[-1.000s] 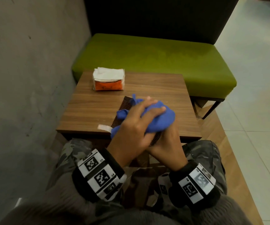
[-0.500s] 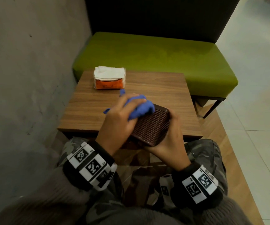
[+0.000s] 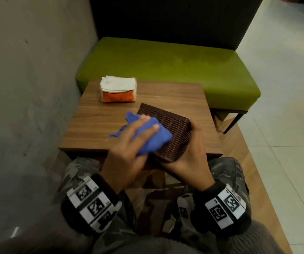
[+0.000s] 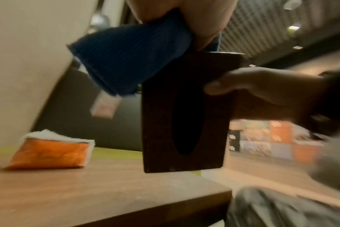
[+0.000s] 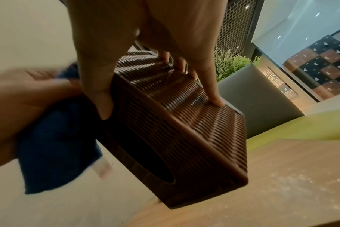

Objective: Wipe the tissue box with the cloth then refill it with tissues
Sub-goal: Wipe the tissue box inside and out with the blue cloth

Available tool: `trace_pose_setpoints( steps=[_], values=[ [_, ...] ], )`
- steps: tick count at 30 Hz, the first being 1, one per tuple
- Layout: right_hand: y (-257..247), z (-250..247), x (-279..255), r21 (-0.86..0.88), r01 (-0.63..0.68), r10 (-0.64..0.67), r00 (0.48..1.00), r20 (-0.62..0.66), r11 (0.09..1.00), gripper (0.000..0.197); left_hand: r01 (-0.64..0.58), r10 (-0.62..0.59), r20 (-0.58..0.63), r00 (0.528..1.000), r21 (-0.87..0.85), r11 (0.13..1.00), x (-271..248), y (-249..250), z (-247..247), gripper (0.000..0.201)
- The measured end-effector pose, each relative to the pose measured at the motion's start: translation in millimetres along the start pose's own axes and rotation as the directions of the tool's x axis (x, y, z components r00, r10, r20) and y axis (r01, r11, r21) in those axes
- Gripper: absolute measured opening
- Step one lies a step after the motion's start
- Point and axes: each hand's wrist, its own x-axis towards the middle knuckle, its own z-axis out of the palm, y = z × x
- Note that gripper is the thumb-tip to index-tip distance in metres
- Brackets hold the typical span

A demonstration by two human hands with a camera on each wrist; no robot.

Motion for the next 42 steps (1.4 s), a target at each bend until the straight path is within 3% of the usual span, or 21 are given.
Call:
trace_pose_setpoints(
  steps=[2,3,5,6,7,8,9,10,11,13,15,16,18,21,26,29,31,34,37,39,42],
  values=[
    [10,-7,-4,0.017,-0.079,0.078,0.996,0.033,0.997,0.098,-0.183,0.187,0.130,0.974,-0.047,0.982,-11,13,4,0.049],
    [6,1,-7,0.005,-0.101,0.101,0.992,0.079,0.995,0.089,-0.209,0.219,0.166,0.961,-0.078,0.975,-12,17,7,0.050],
    [-10,35,-20,-0.269,-0.160,0.186,0.980,0.072,0.950,0.070,-0.200,0.220,0.170,0.960,-0.131,0.971,-6,25,14,0.048],
    [-32,43,-15,-0.362,-0.251,0.298,0.952,0.077,0.898,0.057,-0.214,0.234,0.169,0.957,-0.132,0.968,-2,31,19,0.046],
    [-46,56,-17,-0.449,-0.280,0.296,0.955,-0.037,0.848,0.045,-0.239,0.256,0.172,0.951,-0.114,0.964,1,37,24,0.043],
    [-51,57,-19,-0.518,-0.267,0.271,0.960,-0.070,0.813,0.038,-0.254,0.266,0.179,0.947,-0.089,0.963,6,43,28,0.041],
    [-52,53,-14,-0.546,-0.214,0.273,0.961,0.028,0.810,0.036,-0.242,0.253,0.173,0.952,-0.079,0.967,11,45,30,0.040],
    [-42,30,-11,-0.525,-0.176,0.252,0.965,0.076,0.833,0.041,-0.202,0.213,0.160,0.964,-0.080,0.976,19,44,30,0.039],
    [-42,32,-5,-0.486,-0.141,0.173,0.985,0.022,0.862,0.045,-0.147,0.159,0.141,0.977,-0.093,0.985,26,42,29,0.039],
    [-35,11,3,-0.276,-0.098,0.107,0.994,0.017,0.956,0.029,-0.054,0.069,0.105,0.992,-0.137,0.989,37,40,28,0.040],
    [-32,9,7,-0.266,-0.104,0.069,0.988,-0.136,0.958,0.031,-0.014,0.026,0.069,0.997,-0.174,0.985,44,43,26,0.040],
    [-28,15,8,-0.191,-0.012,-0.011,0.993,-0.121,0.982,0.045,0.010,0.000,0.054,0.999,-0.190,0.982,46,43,24,0.040],
    [-15,1,1,0.067,0.030,-0.027,0.999,-0.041,0.997,0.079,0.089,-0.089,0.008,0.996,-0.207,0.974,51,31,18,0.041],
    [4,-14,-6,0.101,-0.001,0.001,1.000,-0.001,0.995,0.106,0.249,-0.275,-0.062,0.959,-0.274,0.929,58,-6,9,0.033],
    [7,-9,-9,0.068,-0.005,0.003,0.999,0.034,0.998,0.108,0.452,-0.486,0.053,0.872,-0.463,0.762,47,-31,6,0.022],
    [10,-7,-9,0.084,-0.029,0.026,0.999,0.039,0.996,0.110,0.544,-0.623,0.109,0.775,-0.617,0.569,34,-31,7,0.025],
    [10,-8,-8,0.102,-0.002,-0.003,0.998,0.057,0.995,0.105,0.584,-0.662,0.143,0.736,-0.628,0.514,23,-31,8,0.027],
    [11,-10,-8,0.108,-0.004,-0.003,0.998,0.065,0.994,0.106,0.656,-0.639,0.266,0.722,-0.556,0.510,7,-43,5,0.022],
    [9,-15,-5,0.195,-0.036,0.029,0.999,0.038,0.980,0.109,0.632,-0.500,0.388,0.774,-0.433,0.643,-3,-65,-11,0.024],
    [6,-20,0,0.231,-0.029,0.015,0.998,0.060,0.973,0.110,0.603,-0.422,0.452,0.786,-0.413,0.682,-4,-74,-24,0.048],
    [6,-25,4,0.261,-0.023,-0.018,0.988,0.153,0.965,0.109,0.610,-0.300,0.590,0.749,-0.440,0.659,6,-72,-40,0.095]
  ],
)
